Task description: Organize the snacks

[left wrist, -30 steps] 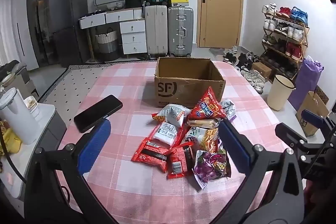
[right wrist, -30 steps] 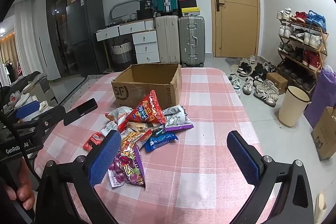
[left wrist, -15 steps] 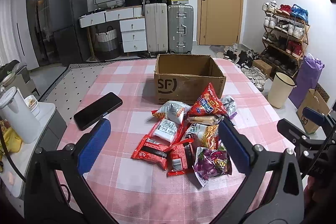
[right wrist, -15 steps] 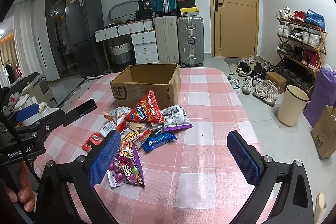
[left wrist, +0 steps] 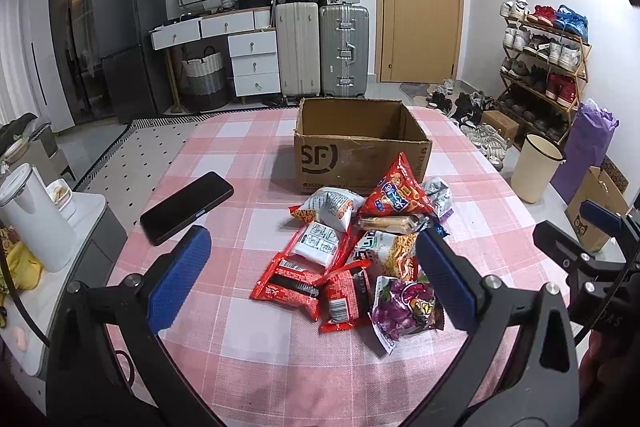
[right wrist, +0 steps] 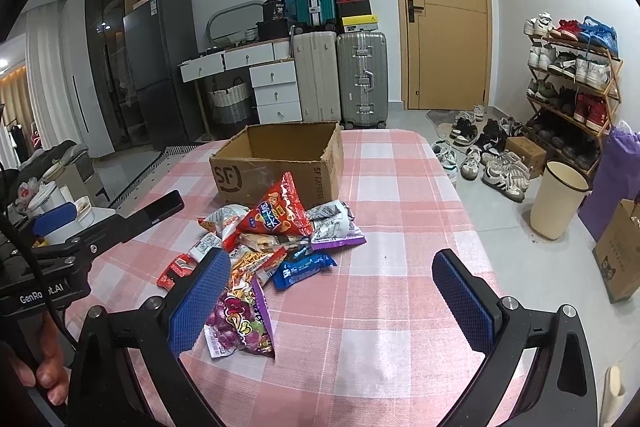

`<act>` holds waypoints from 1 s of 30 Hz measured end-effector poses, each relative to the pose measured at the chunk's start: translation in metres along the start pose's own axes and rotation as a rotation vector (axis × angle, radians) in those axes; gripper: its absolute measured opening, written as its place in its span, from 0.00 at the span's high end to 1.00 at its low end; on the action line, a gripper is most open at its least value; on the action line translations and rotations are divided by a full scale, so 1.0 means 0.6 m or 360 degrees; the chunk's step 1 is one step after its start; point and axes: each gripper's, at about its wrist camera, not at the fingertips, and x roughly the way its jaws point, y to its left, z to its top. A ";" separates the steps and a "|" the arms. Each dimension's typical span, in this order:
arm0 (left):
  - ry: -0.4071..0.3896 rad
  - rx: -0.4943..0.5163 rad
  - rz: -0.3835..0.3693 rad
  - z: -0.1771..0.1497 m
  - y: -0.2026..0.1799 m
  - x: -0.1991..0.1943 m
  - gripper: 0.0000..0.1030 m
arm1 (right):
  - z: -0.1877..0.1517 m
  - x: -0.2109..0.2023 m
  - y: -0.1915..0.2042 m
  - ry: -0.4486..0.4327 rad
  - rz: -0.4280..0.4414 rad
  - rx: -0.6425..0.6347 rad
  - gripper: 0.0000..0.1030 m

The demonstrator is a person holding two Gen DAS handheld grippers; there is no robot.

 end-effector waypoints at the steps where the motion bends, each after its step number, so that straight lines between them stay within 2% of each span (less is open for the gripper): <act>1: 0.0001 -0.0001 -0.0003 0.000 0.000 0.000 0.01 | 0.000 -0.001 0.000 0.0002 0.0000 0.0001 0.01; 30: 0.0013 0.0012 -0.0029 -0.004 -0.004 0.005 0.01 | 0.003 -0.004 -0.004 -0.0002 -0.0006 0.0006 0.01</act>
